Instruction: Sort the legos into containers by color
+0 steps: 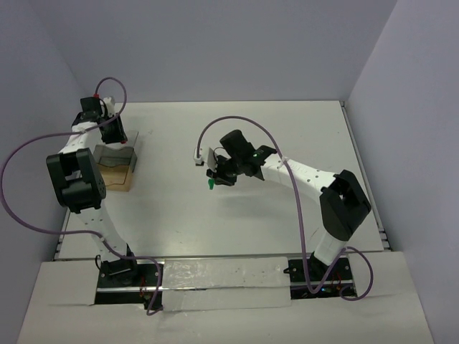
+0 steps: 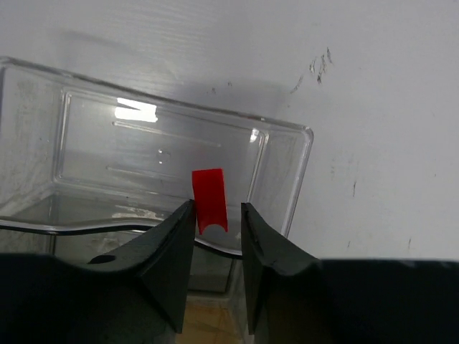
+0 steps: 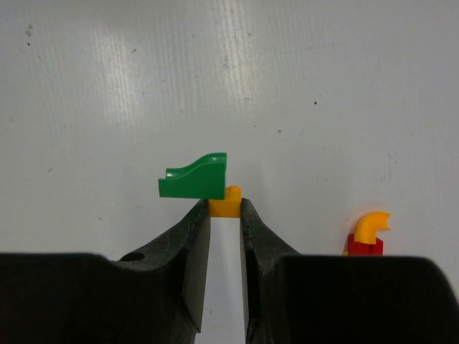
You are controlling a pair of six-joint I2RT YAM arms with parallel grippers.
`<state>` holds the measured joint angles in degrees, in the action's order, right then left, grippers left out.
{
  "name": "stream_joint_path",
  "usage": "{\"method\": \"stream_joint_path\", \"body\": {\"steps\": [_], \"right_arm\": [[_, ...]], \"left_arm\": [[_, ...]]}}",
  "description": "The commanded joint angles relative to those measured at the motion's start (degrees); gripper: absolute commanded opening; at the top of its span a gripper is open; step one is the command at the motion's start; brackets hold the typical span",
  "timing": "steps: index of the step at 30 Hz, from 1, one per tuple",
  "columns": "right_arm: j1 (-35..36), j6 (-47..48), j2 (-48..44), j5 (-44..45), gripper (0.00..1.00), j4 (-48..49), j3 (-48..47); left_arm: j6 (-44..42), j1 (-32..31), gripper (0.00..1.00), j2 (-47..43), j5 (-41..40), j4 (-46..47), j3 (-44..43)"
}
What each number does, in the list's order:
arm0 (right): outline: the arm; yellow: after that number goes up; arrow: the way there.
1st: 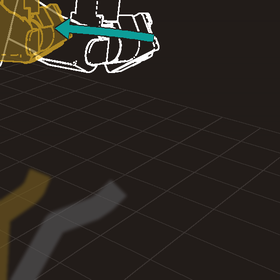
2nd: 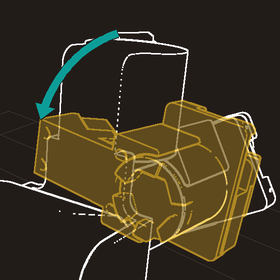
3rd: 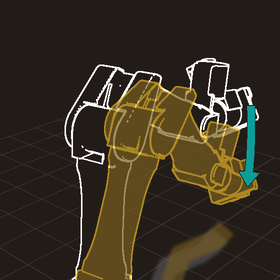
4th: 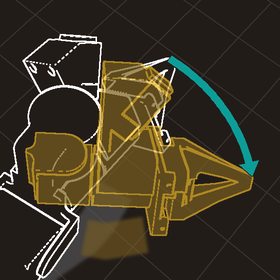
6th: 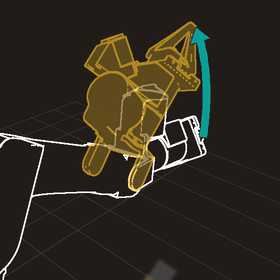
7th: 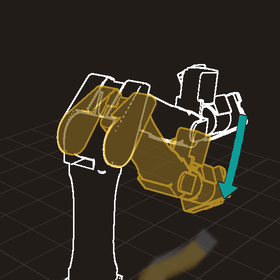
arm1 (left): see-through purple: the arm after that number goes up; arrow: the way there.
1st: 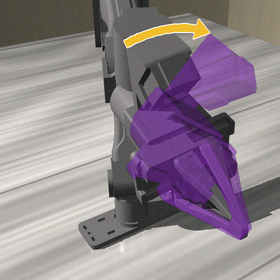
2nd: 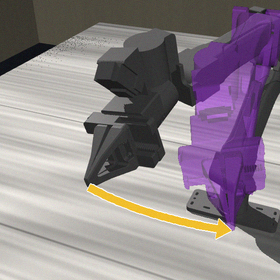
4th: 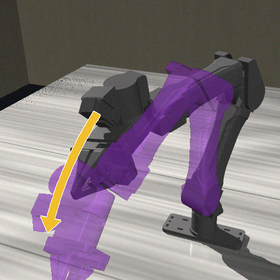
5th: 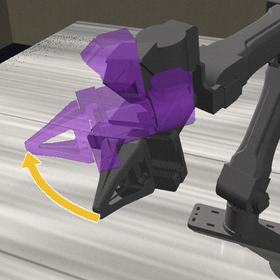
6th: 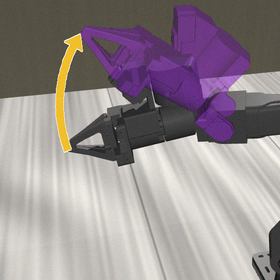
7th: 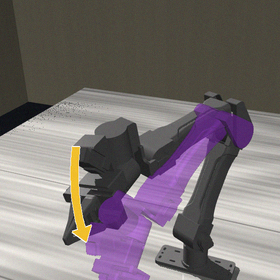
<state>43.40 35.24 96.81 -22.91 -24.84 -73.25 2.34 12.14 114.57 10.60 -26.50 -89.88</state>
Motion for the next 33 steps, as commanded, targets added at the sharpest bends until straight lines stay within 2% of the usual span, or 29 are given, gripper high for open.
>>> {"method": "stream_joint_path", "body": {"steps": [1,4,7,11,13,14,18,21,28,33], "right_arm": [[-0.4,-1.4,0.1,0.3,0.00,2.4,-3.6],[-0.4,-2.3,0.0,0.7,0.00,2.8,-4.2],[-0.4,-4.1,-0.5,0.6,0.00,3.7,-4.9],[-0.4,-7.0,-1.9,-1.5,0.00,6.1,-4.8],[-0.4,-10.1,-1.5,-3.9,0.00,7.3,-6.3],[-0.4,-11.2,-1.3,-4.6,0.00,7.6,-7.1],[0.0,-14.3,0.2,-5.7,0.00,8.0,-10.6],[0.6,-14.4,0.8,-5.4,0.00,7.9,-12.1],[3.6,-11.8,1.0,-0.9,0.00,7.6,-11.6],[4.1,-11.0,1.1,0.0,0.00,7.6,-10.9]], "left_arm": [[-0.6,-0.1,0.46,0.5,-0.3,-0.2,-5.0],[-0.5,0.0,0.52,-1.2,1.9,-0.7,-6.3],[-0.2,-0.1,0.58,-7.0,9.8,-0.9,-6.1],[0.8,-0.2,0.58,-15.2,28.3,-0.7,-0.4],[4.2,-1.6,0.59,-20.9,40.8,0.5,8.0],[5.6,-3.0,0.60,-22.4,43.9,1.0,10.9],[11.7,-8.7,0.64,-27.8,48.2,6.4,21.9],[15.1,-12.3,0.69,-29.0,48.4,8.2,25.8],[17.3,-18.3,0.69,-28.5,51.2,9.1,25.9],[18.4,-19.1,0.68,-29.5,53.5,11.0,27.8]]}}
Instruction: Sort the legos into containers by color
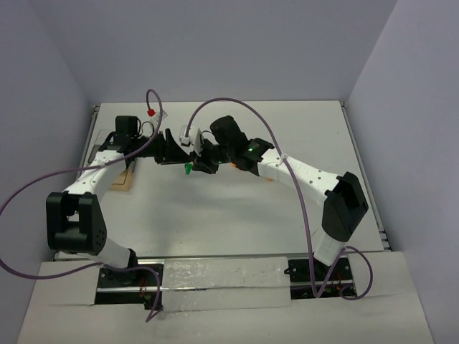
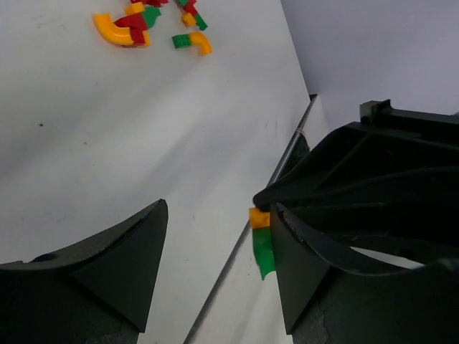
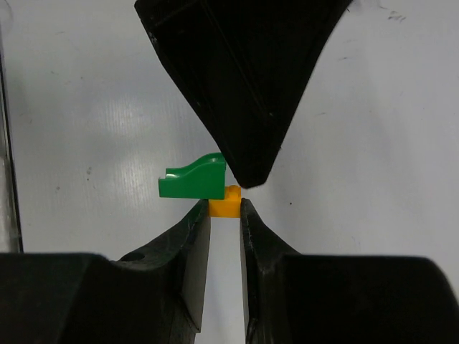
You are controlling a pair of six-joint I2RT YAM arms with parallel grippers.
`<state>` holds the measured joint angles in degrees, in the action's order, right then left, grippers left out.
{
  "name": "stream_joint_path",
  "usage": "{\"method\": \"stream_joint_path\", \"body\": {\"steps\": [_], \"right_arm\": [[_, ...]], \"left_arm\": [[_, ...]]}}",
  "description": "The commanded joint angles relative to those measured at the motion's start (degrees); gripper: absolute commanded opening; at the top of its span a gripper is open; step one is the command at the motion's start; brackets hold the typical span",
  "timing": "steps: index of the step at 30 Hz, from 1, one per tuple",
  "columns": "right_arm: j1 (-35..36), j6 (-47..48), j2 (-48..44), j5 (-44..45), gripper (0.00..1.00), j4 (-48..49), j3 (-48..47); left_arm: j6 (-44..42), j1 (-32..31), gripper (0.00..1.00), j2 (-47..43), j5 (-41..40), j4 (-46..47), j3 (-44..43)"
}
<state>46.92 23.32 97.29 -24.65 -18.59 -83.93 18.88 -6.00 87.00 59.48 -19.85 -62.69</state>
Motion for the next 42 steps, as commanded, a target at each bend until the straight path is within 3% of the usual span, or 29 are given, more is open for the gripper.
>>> {"method": "stream_joint_path", "body": {"steps": [1,14,23,27,32,33,37,42], "right_arm": [[0.5,1.0,0.5,1.8,0.00,1.3,0.0],[0.6,1.9,-0.3,4.4,0.00,2.1,1.8],[0.6,1.4,0.0,3.5,0.00,1.4,0.2],[0.8,1.6,0.2,4.5,0.00,1.6,0.2],[0.8,1.3,0.2,6.9,0.00,2.3,1.1],[0.8,1.4,0.2,7.6,0.00,2.5,1.3],[0.7,1.9,0.3,12.1,0.00,3.0,2.8],[0.5,2.5,-0.7,14.7,0.00,4.5,5.9]], "left_arm": [[2.7,-0.9,0.68,-2.4,5.1,5.5,1.2],[2.0,-1.0,0.62,-3.3,9.2,3.9,2.0],[-0.3,-2.6,0.54,-1.6,4.8,1.3,1.2],[-0.1,-3.0,0.38,-1.0,3.6,1.4,1.2],[-0.6,-2.3,0.04,-0.5,0.2,-0.1,1.1],[-0.3,-1.8,0.00,-0.8,-0.2,-0.1,1.3],[0.2,4.3,0.00,-3.2,-2.4,-0.5,1.6],[-5.9,16.2,0.00,-6.1,-9.6,-9.3,-2.0]]}}
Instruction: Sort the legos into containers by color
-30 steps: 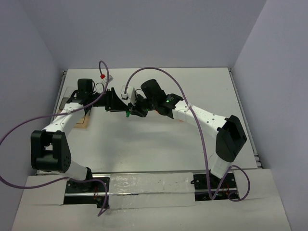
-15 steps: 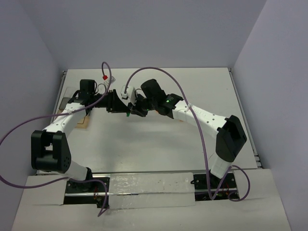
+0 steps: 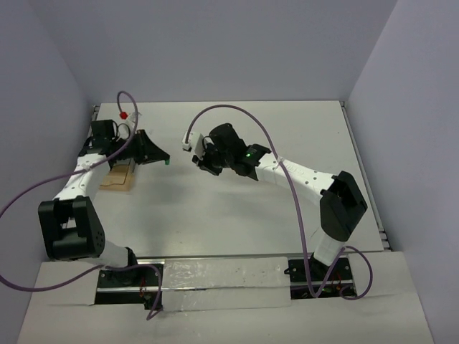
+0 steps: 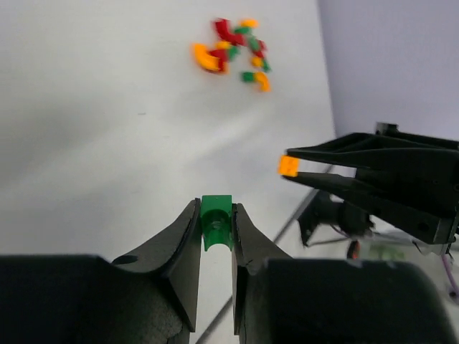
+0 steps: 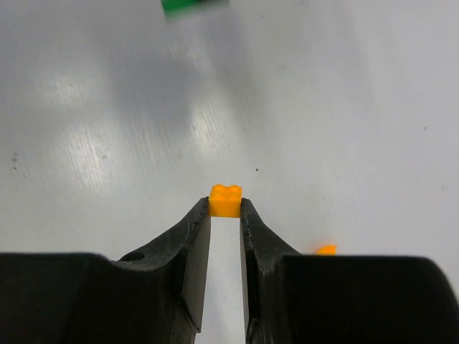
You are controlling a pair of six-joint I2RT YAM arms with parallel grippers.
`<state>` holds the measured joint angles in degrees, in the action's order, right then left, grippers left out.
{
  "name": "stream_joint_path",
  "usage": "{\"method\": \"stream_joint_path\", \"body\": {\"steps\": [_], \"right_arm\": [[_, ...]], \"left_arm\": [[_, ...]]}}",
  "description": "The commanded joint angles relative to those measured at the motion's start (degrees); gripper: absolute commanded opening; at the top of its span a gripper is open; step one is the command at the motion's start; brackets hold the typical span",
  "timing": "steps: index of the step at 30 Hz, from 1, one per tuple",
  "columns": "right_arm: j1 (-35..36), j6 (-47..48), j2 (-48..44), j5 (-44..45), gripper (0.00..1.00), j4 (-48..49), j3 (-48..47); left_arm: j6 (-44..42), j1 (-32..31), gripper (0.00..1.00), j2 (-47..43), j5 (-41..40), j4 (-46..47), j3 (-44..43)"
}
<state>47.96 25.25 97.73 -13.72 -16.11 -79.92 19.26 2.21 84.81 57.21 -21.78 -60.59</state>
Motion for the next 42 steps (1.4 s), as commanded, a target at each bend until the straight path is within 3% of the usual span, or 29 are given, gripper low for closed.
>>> {"method": "stream_joint_path", "body": {"steps": [1,6,12,15,23,27,31,34,36,39,42], "right_arm": [[-0.6,0.5,-1.3,3.8,0.00,2.2,2.3],[-1.0,-0.1,-1.4,3.2,0.00,2.8,2.3],[-1.2,-1.8,-0.6,1.5,0.00,3.0,1.3],[-1.2,-2.6,-0.5,0.2,0.00,2.9,0.9],[-1.1,-2.5,-0.7,0.0,0.00,2.6,0.6],[-1.2,-2.6,-0.6,-0.2,0.00,2.7,0.4],[-1.2,-3.1,-0.4,-0.6,0.00,2.5,-0.6],[-1.2,-3.7,-0.4,-1.6,0.00,2.6,-1.1],[-1.3,-4.5,-0.6,-2.9,0.00,2.9,-1.2],[-1.9,-7.0,-1.1,-7.9,0.00,4.3,-0.9],[-2.6,-8.5,-0.5,-12.6,0.00,5.1,-1.2]], "left_arm": [[-9.2,10.2,0.00,-4.2,-10.8,-10.1,-4.7],[-20.0,18.9,0.00,-3.1,-24.8,-18.1,-6.5],[-24.1,21.9,0.10,-2.0,-37.0,-13.4,-4.6],[-24.4,21.9,0.25,-1.0,-38.2,-11.8,-4.2],[-23.8,21.9,0.27,2.5,-41.2,-7.6,-3.6],[-23.9,21.9,0.34,3.4,-41.4,-6.5,-3.3],[-23.8,21.8,0.52,4.9,-41.6,-6.4,-4.1],[-23.6,21.9,0.66,5.4,-40.3,-7.1,-5.4],[-24.2,21.8,0.68,4.4,-35.8,-8.1,-6.8],[-24.7,21.7,0.67,0.1,-20.8,-9.4,-8.1],[-20.1,19.0,0.68,-2.8,-5.8,-10.6,-8.4]]}}
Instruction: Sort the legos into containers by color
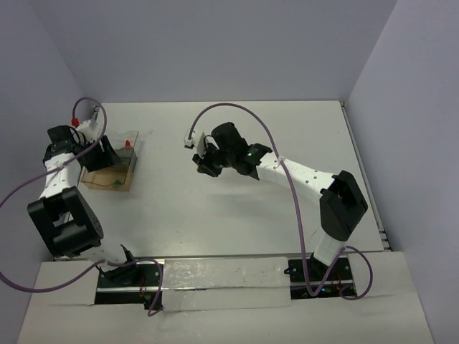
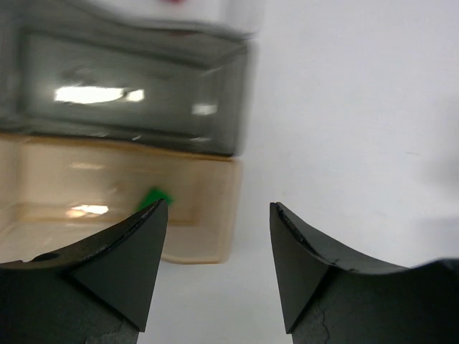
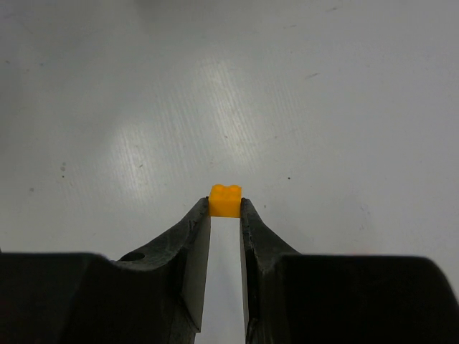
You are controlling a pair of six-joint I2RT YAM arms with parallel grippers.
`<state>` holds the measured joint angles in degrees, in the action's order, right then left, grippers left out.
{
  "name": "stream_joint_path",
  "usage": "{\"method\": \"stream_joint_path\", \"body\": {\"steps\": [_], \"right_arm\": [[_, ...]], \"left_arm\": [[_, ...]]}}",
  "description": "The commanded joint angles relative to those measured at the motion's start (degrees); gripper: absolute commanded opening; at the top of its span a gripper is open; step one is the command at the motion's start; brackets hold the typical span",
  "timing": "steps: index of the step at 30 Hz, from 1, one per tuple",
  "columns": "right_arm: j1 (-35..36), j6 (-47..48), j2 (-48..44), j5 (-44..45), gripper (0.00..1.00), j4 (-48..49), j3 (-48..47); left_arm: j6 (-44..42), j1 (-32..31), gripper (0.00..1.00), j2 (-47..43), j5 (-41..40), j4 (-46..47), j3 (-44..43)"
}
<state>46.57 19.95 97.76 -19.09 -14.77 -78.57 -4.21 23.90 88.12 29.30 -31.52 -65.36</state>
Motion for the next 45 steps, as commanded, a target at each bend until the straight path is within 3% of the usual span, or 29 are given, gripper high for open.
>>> {"method": "stream_joint_path", "body": {"steps": [1,6,14,27,33,45], "right_arm": [[-1.3,-3.1,-0.2,-9.1,0.00,3.7,-2.7],[-1.3,-3.9,0.4,-14.8,0.00,3.4,-5.1],[-0.9,-2.5,1.7,-20.5,0.00,1.6,-9.2],[1.6,1.7,3.0,-14.4,0.00,0.2,-9.8],[1.7,1.6,3.2,-13.2,0.00,0.3,-10.4],[2.1,1.5,3.1,-10.8,0.00,0.3,-11.8]], "left_arm": [[5.3,-3.9,0.68,-6.5,25.0,-1.3,-3.5],[21.6,-14.6,0.70,-10.7,30.4,7.3,4.0],[35.6,-22.0,0.71,-11.0,37.1,16.9,8.1],[39.5,-25.6,0.68,-13.3,37.4,21.2,11.0],[37.0,-26.6,0.65,-12.2,36.7,18.4,10.1],[35.9,-28.3,0.50,-11.1,36.8,17.8,10.4]]}}
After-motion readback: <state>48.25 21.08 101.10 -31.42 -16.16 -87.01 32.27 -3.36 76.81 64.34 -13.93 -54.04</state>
